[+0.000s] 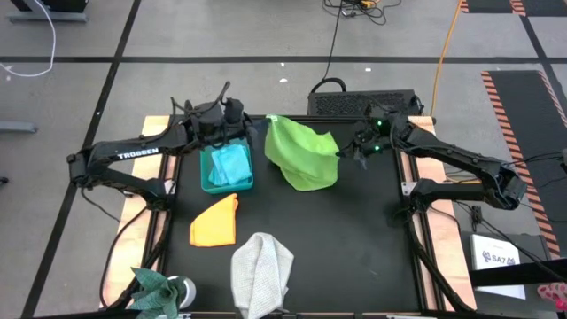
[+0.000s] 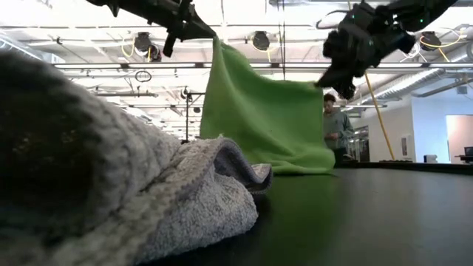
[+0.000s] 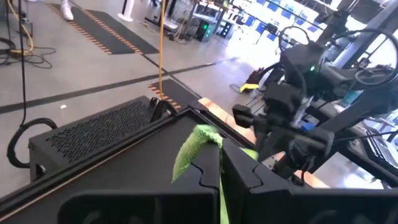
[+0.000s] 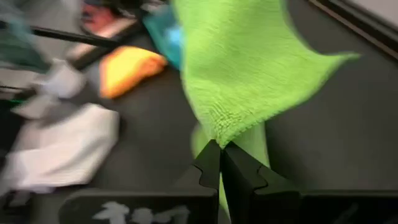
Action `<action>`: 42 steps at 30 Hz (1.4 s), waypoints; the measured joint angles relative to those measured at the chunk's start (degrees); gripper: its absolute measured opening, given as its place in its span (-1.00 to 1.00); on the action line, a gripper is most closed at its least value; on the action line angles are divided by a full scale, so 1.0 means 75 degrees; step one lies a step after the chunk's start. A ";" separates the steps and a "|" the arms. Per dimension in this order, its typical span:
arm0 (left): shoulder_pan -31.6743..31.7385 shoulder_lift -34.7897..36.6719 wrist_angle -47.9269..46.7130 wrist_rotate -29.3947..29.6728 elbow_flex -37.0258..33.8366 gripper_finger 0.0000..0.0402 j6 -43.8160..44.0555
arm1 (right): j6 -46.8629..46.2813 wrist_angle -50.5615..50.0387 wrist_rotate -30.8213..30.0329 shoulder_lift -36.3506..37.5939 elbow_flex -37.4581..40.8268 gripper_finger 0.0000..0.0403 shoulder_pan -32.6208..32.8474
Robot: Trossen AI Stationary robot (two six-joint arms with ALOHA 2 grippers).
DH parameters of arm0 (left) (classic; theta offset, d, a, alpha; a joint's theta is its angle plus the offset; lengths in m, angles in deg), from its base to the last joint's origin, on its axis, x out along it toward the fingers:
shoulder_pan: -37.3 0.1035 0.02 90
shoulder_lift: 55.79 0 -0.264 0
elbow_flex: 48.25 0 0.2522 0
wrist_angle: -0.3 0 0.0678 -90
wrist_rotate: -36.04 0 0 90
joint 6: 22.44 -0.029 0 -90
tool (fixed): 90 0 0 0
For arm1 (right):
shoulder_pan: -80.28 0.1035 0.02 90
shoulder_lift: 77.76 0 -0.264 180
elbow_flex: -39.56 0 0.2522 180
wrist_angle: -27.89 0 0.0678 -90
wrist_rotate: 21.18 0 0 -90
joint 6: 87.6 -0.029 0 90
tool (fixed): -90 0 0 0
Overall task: Fold microfiber towels
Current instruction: Fold the green microfiber towel
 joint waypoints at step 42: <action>-0.0022 0.0015 0.0047 0.0003 0.0000 -0.99 0.0262 | 0.0057 0.1372 -0.1967 -0.1057 0.0808 -1.00 0.2128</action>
